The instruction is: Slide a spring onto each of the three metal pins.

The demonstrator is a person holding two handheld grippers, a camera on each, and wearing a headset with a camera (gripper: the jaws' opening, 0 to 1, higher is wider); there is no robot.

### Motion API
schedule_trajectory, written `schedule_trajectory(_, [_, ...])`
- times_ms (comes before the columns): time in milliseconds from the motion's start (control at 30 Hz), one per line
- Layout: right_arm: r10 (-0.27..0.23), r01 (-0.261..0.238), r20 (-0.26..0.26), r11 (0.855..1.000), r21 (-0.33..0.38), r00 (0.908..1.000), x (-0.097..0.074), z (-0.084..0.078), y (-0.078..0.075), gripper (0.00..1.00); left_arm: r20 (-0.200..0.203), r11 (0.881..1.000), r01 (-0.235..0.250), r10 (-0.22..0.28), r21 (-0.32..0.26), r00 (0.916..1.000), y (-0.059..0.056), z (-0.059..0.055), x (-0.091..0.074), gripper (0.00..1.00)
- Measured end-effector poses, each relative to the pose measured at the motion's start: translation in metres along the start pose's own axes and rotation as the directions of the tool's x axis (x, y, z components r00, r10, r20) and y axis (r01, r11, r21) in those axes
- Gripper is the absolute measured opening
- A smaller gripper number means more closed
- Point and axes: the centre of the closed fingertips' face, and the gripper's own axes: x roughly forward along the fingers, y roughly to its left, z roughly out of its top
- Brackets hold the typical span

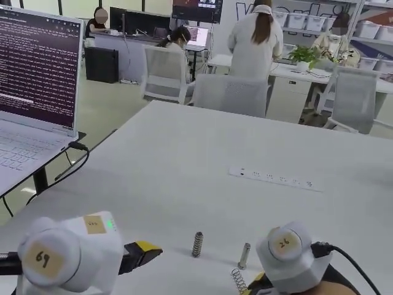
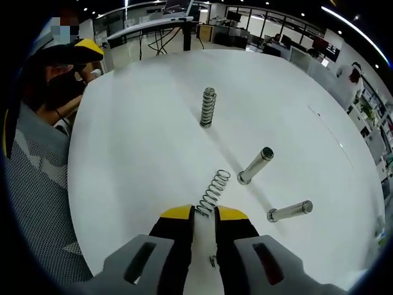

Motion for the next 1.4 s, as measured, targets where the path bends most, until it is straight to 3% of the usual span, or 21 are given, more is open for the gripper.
schedule_trajectory(333, [0.007,-0.007,-0.002,1.000,0.021,1.0000,0.001,0.000,-0.001,0.12,0.001,1.000,-0.003,0.003,-0.002,1.0000,0.001,0.000,0.000,0.79])
schedule_trajectory(867, [0.031,-0.030,0.009,0.999,-0.032,0.9995,-0.005,0.004,0.006,0.09,-0.006,1.000,-0.003,0.003,0.001,1.0000,0.001,-0.003,0.000,0.78])
schedule_trajectory(1400, [0.064,-0.063,0.007,0.991,-0.116,0.9979,-0.029,0.018,0.022,0.09,-0.007,1.000,0.006,-0.006,0.004,1.0000,-0.001,-0.003,0.001,0.78])
